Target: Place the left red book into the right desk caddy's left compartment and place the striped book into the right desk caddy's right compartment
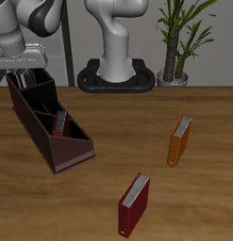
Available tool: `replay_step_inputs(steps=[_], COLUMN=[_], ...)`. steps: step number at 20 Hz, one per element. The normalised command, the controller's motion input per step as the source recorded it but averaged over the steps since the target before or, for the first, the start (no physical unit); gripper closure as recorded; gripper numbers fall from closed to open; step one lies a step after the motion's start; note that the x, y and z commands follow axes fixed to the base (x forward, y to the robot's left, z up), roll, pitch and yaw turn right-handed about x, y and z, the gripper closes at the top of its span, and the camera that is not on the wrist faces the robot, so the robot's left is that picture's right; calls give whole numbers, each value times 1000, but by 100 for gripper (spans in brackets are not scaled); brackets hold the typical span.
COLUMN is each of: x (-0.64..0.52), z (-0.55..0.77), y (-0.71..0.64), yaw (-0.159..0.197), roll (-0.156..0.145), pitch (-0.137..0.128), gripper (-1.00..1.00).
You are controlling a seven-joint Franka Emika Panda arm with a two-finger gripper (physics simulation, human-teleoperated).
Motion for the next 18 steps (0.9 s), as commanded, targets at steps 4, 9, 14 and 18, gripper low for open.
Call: replay_step_inputs(steps=[4, 9, 14, 18], x=[-1, 1, 21, 20], z=[-22, 84, 81, 197], y=[68, 41, 27, 107], yaw=[-6, 26, 15, 16], roll=[8, -14, -11, -10], pitch=[22, -10, 0, -22], gripper=[-100, -100, -100, -100])
